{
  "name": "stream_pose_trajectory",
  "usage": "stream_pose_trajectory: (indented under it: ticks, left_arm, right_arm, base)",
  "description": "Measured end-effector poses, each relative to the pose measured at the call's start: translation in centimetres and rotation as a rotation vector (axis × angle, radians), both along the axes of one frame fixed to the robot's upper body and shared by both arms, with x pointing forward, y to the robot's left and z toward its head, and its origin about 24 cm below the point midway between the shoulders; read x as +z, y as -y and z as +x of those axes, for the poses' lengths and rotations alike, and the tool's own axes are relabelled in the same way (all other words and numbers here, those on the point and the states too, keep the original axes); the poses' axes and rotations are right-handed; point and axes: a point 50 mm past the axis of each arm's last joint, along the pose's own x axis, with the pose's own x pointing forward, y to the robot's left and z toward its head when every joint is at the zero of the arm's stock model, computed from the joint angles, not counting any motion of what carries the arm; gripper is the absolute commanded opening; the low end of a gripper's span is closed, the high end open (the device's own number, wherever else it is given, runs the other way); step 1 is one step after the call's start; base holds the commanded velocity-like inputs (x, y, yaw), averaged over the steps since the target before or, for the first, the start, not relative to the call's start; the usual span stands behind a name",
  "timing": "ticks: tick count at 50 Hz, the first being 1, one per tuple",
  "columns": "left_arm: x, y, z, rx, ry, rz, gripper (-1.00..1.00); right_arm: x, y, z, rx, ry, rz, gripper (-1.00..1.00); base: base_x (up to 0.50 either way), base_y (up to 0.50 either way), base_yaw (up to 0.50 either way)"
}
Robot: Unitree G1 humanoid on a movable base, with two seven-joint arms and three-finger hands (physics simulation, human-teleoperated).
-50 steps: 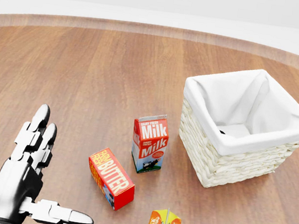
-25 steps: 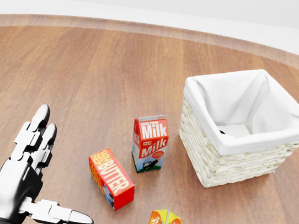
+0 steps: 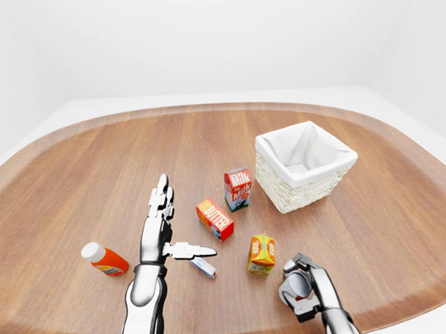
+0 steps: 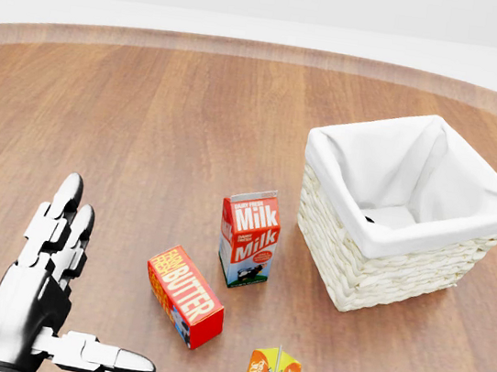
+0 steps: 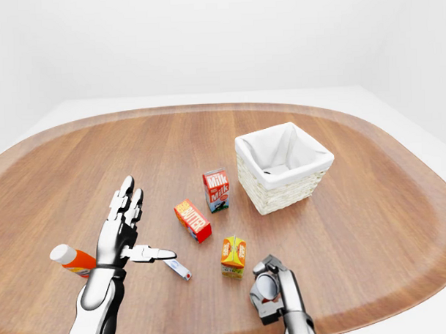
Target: Pick up the alphabet soup and the tomato sauce, and put them in the basket.
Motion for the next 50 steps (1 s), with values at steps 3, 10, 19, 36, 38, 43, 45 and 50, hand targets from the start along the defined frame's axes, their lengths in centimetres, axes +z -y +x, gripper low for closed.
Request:
stream_pose_trajectory:
  ticks: [3, 10, 19, 36, 38, 43, 45, 50]
  left_arm:
    - [0.0, 0.0, 0.0, 0.0, 0.0, 0.0, 1.0]
    - [0.0, 0.0, 0.0, 0.0, 0.0, 0.0, 1.0]
    - [0.0, 0.0, 0.0, 0.0, 0.0, 0.0, 1.0]
    - [0.0, 0.0, 0.0, 0.0, 0.0, 0.0, 1.0]
    - [0.0, 0.0, 0.0, 0.0, 0.0, 0.0, 1.0]
    - [0.0, 0.0, 0.0, 0.0, 0.0, 0.0, 1.0]
    - [0.0, 0.0, 0.0, 0.0, 0.0, 0.0, 1.0]
    - [0.0, 0.0, 0.0, 0.0, 0.0, 0.0, 1.0]
  right_arm:
    - [0.7, -0.1, -0.2, 0.001, 0.027, 0.009, -1.0]
    - [2.4, -0.1, -0.7, -0.007, 0.086, 0.036, -1.0]
    - [4.1, 0.3, -1.4, -0.025, 0.14, 0.044, -1.0]
    - [6.4, 1.0, -2.5, -0.048, 0.204, 0.078, -1.0]
    - [6.7, 1.1, -2.6, -0.05, 0.213, 0.084, -1.0]
    - [7.5, 1.3, -2.9, -0.054, 0.235, 0.1, -1.0]
    - [7.8, 1.3, -3.0, -0.055, 0.245, 0.106, -1.0]
    - [8.6, 1.5, -3.3, -0.058, 0.271, 0.125, -1.0]
  base:
    - [0.0, 0.0, 0.0]
    - [0.0, 0.0, 0.0]
    - [0.0, 0.0, 0.0]
    - [0.0, 0.0, 0.0]
    - [0.0, 0.0, 0.0]
    - [0.0, 0.0, 0.0]
    - [0.0, 0.0, 0.0]
    - [0.0, 0.0, 0.0]
